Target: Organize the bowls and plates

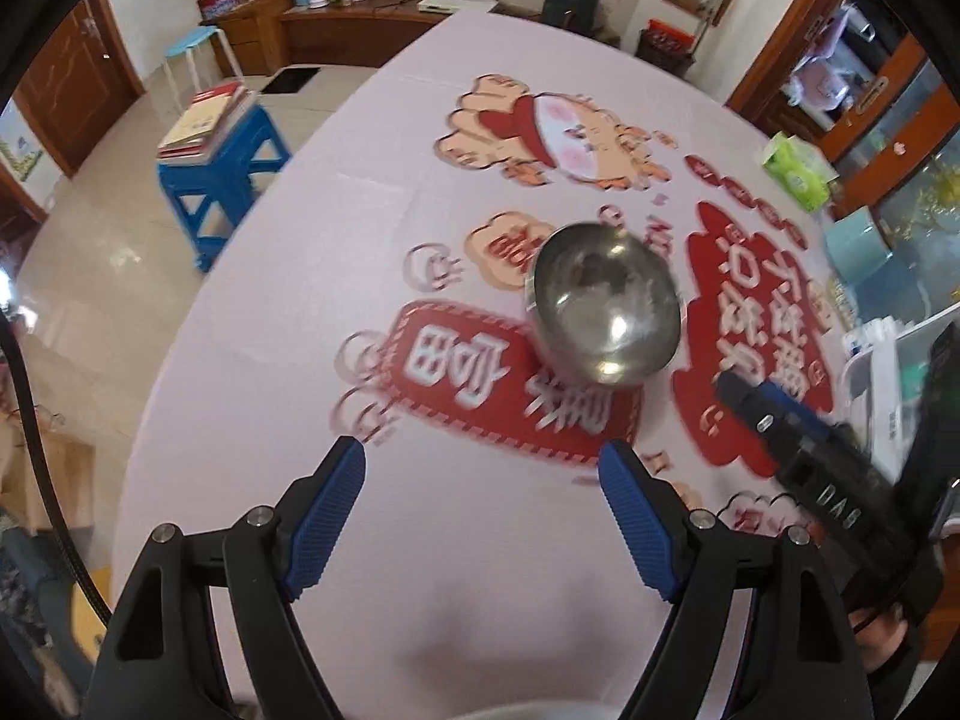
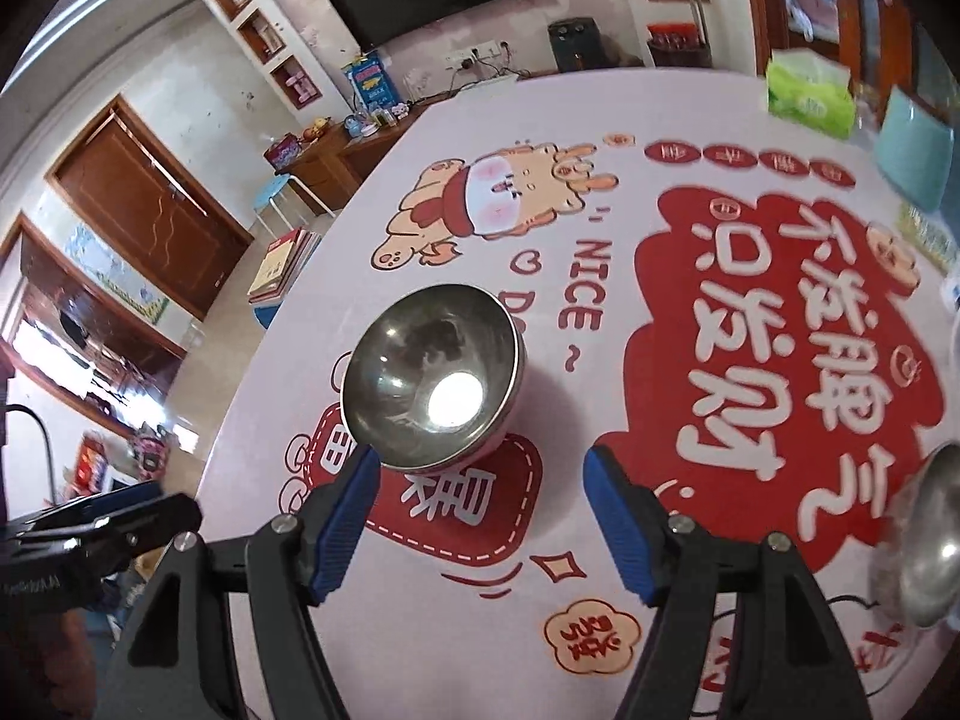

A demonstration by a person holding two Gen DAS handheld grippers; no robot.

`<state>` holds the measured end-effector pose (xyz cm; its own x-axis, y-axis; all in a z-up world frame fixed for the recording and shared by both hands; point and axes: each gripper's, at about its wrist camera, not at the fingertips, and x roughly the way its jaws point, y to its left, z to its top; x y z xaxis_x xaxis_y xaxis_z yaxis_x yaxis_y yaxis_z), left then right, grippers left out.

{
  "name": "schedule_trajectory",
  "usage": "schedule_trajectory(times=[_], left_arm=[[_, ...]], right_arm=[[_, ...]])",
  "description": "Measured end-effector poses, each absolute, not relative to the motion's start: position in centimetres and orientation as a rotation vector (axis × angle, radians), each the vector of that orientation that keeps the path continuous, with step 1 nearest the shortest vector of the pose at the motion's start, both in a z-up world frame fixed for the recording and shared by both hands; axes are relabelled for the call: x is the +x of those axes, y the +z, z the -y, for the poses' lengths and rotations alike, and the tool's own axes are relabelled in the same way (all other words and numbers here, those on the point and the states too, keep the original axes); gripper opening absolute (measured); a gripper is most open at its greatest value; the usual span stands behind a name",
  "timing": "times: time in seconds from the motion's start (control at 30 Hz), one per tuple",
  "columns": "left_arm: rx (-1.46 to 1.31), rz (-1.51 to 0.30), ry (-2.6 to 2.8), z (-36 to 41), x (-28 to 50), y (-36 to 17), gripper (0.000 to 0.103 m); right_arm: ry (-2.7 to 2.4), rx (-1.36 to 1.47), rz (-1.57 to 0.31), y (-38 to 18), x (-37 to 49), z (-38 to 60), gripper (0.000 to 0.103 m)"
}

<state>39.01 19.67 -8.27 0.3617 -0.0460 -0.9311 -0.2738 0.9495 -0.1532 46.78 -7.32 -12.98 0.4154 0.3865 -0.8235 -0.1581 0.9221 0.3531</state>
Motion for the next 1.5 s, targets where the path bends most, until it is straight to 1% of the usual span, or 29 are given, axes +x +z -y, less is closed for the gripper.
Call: schedule_trajectory(times=[0.17,0.5,0.87,0.97,1.07,1.17,1.2,1.23,1.27,1.33,1.37,1.43,1.47,1.5], left_arm=[[-0.336,-1.175,0.135,-19.1,41.8,-10.5,0.079],[-0.532,-1.146,0.140,-20.2,45.0,-14.8,0.079],[-0.534,-1.190,0.145,-19.7,46.2,-18.8,0.078],[-0.528,-1.202,0.154,-19.7,46.2,-19.5,0.074],[-0.541,-1.197,0.153,-20.0,46.1,-19.6,0.072],[-0.535,-1.197,0.156,-19.8,46.2,-19.8,0.069],[-0.535,-1.200,0.156,-19.8,46.2,-19.9,0.067],[-0.542,-1.202,0.155,-19.9,46.2,-20.1,0.061],[-0.556,-1.203,0.147,-19.9,46.2,-20.2,0.057],[-0.578,-1.206,0.135,-19.8,46.1,-20.4,0.047],[-0.586,-1.205,0.126,-19.7,46.0,-20.5,0.044],[-0.586,-1.212,0.110,-19.3,45.9,-20.7,0.032],[-0.583,-1.214,0.104,-19.1,45.8,-20.8,0.029],[-0.581,-1.217,0.100,-18.9,45.7,-20.8,0.023]], right_arm=[[0.375,0.325,-1.096,-14.9,47.7,8.0,0.070],[0.464,0.360,-0.999,-16.6,48.4,7.7,0.070],[0.434,0.374,-1.010,-19.4,49.2,7.3,0.070],[0.436,0.372,-1.018,-19.8,49.2,7.3,0.066],[0.434,0.369,-1.025,-20.1,49.3,7.4,0.058],[0.444,0.380,-1.021,-20.3,49.2,7.6,0.055],[0.445,0.376,-1.022,-20.3,49.2,7.6,0.054],[0.447,0.373,-1.024,-20.4,49.2,7.6,0.052],[0.451,0.371,-1.029,-20.4,49.1,7.6,0.051],[0.461,0.372,-1.034,-20.5,48.9,7.6,0.044],[0.467,0.369,-1.037,-20.5,48.8,7.6,0.042],[0.473,0.360,-1.038,-20.4,48.6,7.5,0.035],[0.476,0.353,-1.039,-20.4,48.4,7.3,0.034],[0.477,0.350,-1.040,-20.4,48.3,7.3,0.031]])
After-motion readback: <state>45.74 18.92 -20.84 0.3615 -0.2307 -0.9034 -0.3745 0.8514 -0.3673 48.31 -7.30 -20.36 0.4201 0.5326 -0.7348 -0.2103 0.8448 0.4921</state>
